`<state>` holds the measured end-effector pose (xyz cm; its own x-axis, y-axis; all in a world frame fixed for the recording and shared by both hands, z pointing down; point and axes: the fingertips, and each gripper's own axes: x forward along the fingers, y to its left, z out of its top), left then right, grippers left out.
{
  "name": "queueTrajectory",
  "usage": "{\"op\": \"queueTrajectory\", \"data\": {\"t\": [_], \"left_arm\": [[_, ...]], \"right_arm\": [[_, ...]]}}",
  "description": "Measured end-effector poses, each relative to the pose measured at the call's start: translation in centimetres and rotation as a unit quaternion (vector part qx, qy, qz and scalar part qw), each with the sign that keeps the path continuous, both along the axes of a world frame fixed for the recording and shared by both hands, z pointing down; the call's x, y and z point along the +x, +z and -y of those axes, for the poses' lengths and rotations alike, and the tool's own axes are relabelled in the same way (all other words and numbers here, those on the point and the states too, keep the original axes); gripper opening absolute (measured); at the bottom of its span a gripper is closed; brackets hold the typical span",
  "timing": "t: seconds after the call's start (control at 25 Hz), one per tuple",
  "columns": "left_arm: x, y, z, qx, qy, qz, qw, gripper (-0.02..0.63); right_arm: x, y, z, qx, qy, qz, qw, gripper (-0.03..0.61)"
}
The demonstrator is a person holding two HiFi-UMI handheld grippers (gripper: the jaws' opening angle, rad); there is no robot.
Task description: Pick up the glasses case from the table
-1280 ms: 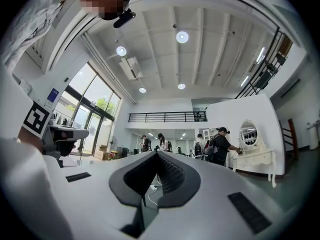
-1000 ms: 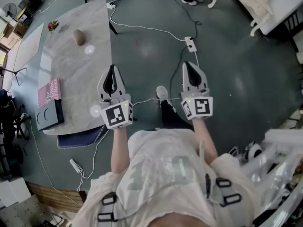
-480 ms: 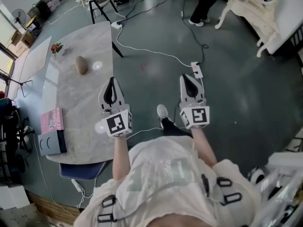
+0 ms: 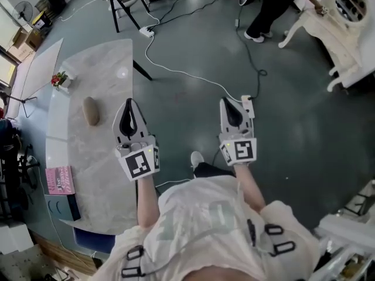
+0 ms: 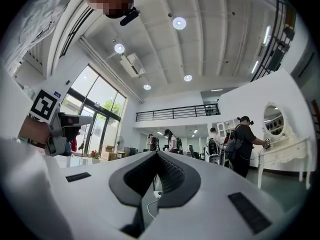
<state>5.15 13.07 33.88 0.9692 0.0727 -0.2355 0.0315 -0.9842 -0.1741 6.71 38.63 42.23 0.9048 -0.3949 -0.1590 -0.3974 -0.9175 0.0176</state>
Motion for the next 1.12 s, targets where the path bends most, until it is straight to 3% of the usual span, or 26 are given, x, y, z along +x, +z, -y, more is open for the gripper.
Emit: {"op": "queueTrajectory", "data": {"t": [0.16,0.32,0.76,1.12], "left_arm": [[5.2,0.2,-0.5,-0.012,-0.006,0.016,0.9998,0.003],[7.7,0.5,-0.4,-0.001,-0.015,0.029,0.9995,0.003],[11.5,1.4,1.4,-0.018,-0.031,0.048,0.9982,0.003],[12.3,1.3,3.7,-0.013,-0.041,0.055,0.9976,0.003]], "right_arm": [[6.1,-1.6,-0.1,0.001,-0.01,-0.01,1.0,0.002],[9.9,-3.4,0.5,-0.002,-0.023,-0.028,0.999,0.002],[13.3,-5.0,2.2,-0.016,-0.042,-0.036,0.998,0.002],[14.7,-4.8,4.4,-0.01,-0.049,-0.026,0.998,0.002]]}}
